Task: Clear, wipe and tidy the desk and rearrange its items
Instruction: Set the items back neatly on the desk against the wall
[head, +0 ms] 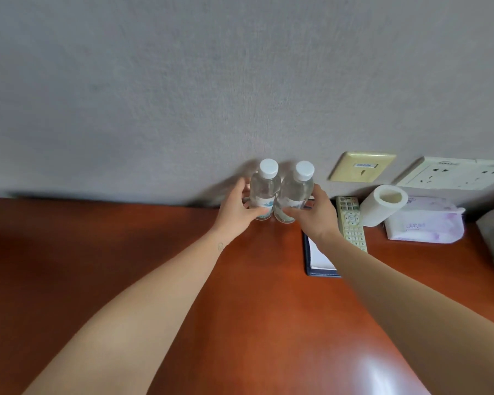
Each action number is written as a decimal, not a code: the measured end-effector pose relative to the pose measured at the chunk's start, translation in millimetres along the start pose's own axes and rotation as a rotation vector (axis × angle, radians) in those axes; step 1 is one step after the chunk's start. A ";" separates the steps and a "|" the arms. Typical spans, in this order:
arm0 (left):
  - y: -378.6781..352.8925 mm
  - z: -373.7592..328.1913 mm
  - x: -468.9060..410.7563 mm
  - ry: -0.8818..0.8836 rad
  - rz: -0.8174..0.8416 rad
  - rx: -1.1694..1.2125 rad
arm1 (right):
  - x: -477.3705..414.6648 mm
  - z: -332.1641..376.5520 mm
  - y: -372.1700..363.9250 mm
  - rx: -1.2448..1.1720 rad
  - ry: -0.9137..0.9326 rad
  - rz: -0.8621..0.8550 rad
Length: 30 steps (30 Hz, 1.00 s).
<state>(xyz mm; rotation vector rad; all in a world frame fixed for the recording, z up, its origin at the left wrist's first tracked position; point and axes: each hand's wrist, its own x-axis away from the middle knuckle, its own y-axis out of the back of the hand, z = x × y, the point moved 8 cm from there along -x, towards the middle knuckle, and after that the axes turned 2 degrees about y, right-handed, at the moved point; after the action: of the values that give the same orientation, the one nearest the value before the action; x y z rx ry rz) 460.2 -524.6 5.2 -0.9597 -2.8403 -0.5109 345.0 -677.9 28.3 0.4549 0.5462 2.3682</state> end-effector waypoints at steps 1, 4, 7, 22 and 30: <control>-1.7 1.0 -4.2 -0.004 0.000 0.004 | -3.6 -1.3 0.6 0.009 0.007 -0.019; -5.7 6.0 -6.7 -0.001 0.005 0.023 | -7.4 -5.5 -1.1 0.023 0.009 -0.026; -7.0 5.0 -4.9 -0.003 0.011 0.006 | -7.8 -9.7 -0.7 0.003 -0.021 -0.028; 6.0 -12.7 91.8 0.126 0.272 -0.887 | 63.8 2.5 28.6 0.509 -0.050 0.314; -32.9 -107.6 175.8 -0.090 0.369 -1.077 | 159.5 19.3 98.8 0.864 0.138 0.376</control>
<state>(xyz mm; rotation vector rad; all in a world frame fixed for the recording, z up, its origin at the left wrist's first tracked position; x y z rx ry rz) 299.0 -485.8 132.1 -1.5794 -2.2155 -2.0385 186.7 -635.4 121.7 0.8224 1.6895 2.4124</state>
